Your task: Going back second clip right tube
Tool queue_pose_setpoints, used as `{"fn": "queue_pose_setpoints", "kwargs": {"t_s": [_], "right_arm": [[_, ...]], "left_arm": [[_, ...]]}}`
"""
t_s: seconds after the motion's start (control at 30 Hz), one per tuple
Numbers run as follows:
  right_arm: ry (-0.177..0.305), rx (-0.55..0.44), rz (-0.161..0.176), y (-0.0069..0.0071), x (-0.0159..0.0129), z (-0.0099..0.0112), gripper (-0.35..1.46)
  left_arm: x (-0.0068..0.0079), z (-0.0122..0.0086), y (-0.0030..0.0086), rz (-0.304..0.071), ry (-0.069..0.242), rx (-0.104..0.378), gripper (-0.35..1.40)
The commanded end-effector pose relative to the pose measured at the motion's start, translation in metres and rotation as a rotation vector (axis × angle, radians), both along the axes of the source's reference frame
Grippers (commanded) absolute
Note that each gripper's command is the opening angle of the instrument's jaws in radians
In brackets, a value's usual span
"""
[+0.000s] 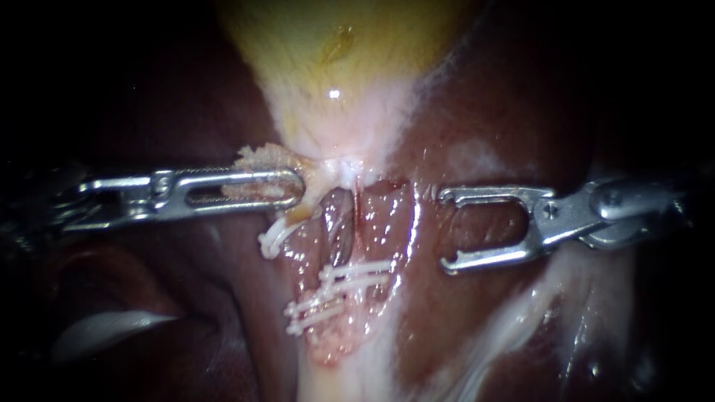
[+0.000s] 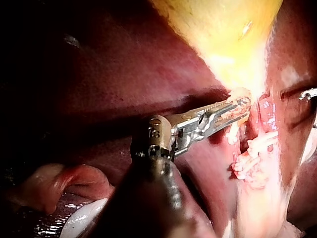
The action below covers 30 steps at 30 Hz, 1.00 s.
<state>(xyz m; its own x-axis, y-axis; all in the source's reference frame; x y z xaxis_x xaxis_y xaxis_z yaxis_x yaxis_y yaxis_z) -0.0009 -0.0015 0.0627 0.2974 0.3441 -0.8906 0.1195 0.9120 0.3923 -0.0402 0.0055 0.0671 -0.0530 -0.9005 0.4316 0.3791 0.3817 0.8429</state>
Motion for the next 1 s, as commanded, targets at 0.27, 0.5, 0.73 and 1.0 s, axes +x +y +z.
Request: {"fn": "queue_pose_setpoints", "kwargs": {"t_s": [0.27, 0.5, 0.73, 1.0], "right_arm": [[0.000, 0.000, 0.000, -0.0001, 0.0000, -0.0001, 0.50], [0.000, 0.000, 0.000, -0.0002, 0.0000, -0.0002, 0.50], [0.000, 0.000, 0.000, -0.0002, 0.0000, -0.0002, 0.50], [0.000, 0.000, 0.000, -0.0003, 0.0000, -0.0003, 0.50]], "left_arm": [[-0.0015, 0.0018, -0.0002, 0.009, 0.000, -0.004, -0.35], [-0.0033, 0.0051, 0.0001, 0.025, 0.019, -0.013, -0.35], [-0.0040, 0.0073, 0.0003, 0.031, 0.031, -0.004, -0.35], [-0.0041, 0.0074, 0.0003, 0.032, 0.034, -0.003, -0.35]]}}
